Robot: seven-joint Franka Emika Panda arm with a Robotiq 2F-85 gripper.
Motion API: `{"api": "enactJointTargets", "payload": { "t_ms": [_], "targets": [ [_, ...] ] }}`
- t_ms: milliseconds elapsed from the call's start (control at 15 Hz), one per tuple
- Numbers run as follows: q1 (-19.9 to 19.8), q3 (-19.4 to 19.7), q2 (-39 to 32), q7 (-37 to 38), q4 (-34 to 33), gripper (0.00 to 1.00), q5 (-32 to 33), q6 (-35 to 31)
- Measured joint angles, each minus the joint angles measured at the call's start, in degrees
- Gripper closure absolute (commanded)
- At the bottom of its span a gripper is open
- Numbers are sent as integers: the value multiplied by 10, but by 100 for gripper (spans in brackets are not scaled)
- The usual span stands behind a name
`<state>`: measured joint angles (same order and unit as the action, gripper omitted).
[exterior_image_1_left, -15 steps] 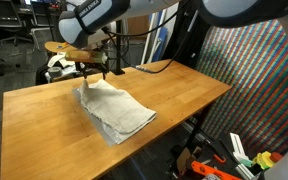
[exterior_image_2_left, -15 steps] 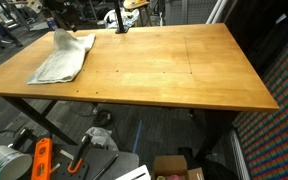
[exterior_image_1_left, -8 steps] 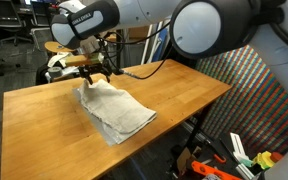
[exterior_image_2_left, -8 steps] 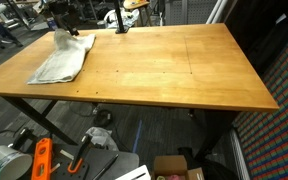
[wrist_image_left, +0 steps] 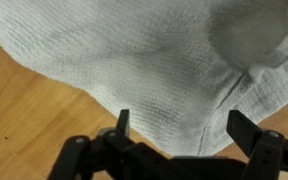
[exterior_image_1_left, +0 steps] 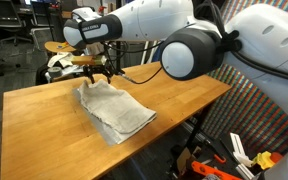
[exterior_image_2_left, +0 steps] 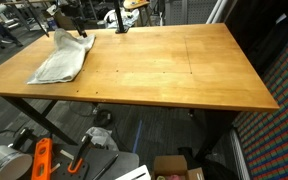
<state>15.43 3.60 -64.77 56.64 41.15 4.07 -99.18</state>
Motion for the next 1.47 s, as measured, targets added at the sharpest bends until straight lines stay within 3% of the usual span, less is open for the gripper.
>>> {"api": "enactJointTargets", "payload": {
  "t_ms": [533, 1467],
  "targets": [
    [-15, 0, -54, 0, -65, 0, -2, 19],
    [-75, 0, -62, 33, -87, 0, -13, 31]
  ]
}}
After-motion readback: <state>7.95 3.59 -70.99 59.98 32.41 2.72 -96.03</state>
